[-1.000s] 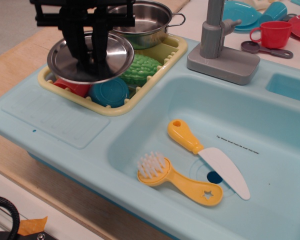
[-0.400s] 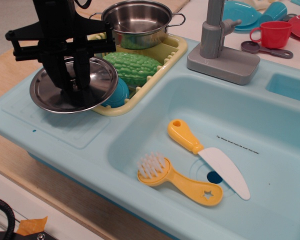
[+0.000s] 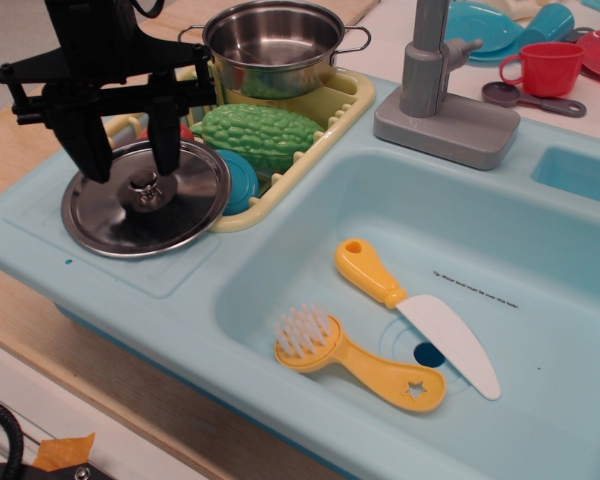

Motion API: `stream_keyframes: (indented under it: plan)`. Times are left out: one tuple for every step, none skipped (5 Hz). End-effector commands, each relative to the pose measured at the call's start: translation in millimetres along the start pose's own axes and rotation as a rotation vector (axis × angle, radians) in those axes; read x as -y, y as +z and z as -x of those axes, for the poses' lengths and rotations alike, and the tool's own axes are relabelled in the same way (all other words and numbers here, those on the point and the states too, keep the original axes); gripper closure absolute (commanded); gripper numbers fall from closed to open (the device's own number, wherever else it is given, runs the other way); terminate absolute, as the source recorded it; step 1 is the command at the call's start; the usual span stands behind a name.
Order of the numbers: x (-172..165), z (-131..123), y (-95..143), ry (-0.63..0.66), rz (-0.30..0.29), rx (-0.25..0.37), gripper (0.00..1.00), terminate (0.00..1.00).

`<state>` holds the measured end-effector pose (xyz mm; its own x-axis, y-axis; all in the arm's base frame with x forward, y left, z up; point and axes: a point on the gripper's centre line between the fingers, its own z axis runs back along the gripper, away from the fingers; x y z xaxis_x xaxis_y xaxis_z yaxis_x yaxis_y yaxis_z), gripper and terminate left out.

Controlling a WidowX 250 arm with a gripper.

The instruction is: Take lid off pot or pan

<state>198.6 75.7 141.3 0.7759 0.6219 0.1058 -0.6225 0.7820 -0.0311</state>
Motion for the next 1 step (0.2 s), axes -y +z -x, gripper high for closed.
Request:
stream_keyframes:
  plan:
    - [-1.8, -3.1, 3.9, 0.008, 0.004, 0.015, 0.00, 1.00]
